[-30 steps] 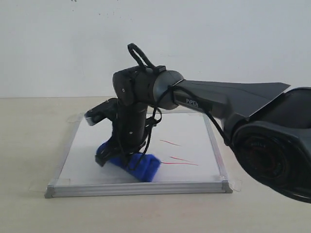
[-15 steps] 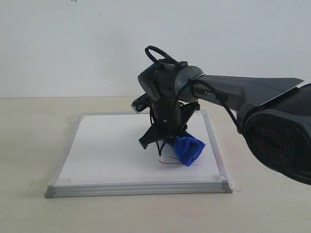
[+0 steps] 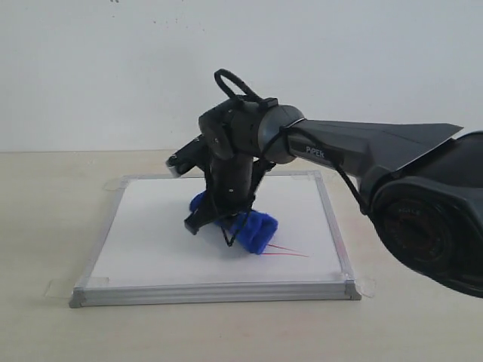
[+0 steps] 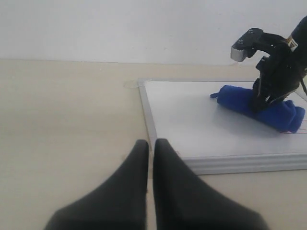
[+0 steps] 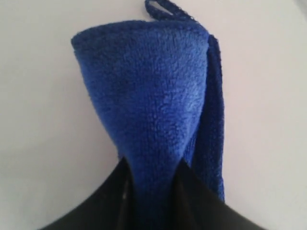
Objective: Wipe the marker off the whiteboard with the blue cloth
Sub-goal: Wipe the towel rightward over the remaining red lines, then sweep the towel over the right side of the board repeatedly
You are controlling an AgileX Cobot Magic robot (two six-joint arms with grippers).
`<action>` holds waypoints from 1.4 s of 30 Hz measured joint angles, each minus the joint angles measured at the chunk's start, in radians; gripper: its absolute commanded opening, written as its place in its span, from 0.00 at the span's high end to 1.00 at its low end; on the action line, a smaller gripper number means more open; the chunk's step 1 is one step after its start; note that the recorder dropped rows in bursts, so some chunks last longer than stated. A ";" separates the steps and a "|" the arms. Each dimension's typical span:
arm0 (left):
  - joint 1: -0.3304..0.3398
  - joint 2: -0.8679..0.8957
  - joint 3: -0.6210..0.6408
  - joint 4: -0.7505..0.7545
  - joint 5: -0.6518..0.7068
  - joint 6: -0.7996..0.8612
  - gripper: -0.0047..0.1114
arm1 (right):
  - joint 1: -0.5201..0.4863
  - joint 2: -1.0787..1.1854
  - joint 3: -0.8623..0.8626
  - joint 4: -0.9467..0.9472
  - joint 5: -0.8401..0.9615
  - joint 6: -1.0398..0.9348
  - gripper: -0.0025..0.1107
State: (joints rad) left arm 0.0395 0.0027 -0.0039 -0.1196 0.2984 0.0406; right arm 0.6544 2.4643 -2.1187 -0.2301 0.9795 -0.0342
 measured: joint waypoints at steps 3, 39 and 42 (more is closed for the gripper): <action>0.000 0.000 0.000 0.000 0.000 0.000 0.93 | -0.009 0.006 0.000 -0.225 0.043 0.154 0.98; 0.000 0.000 0.000 0.000 0.000 0.000 0.93 | -0.069 0.007 0.000 -0.094 0.235 0.095 0.98; 0.000 0.000 0.000 0.000 0.000 0.000 0.93 | -0.070 -0.011 -0.002 0.279 0.235 -0.096 0.98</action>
State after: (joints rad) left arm 0.0395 0.0027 -0.0039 -0.1196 0.2984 0.0406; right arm 0.5846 2.4534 -2.1210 0.0488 1.2146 -0.1300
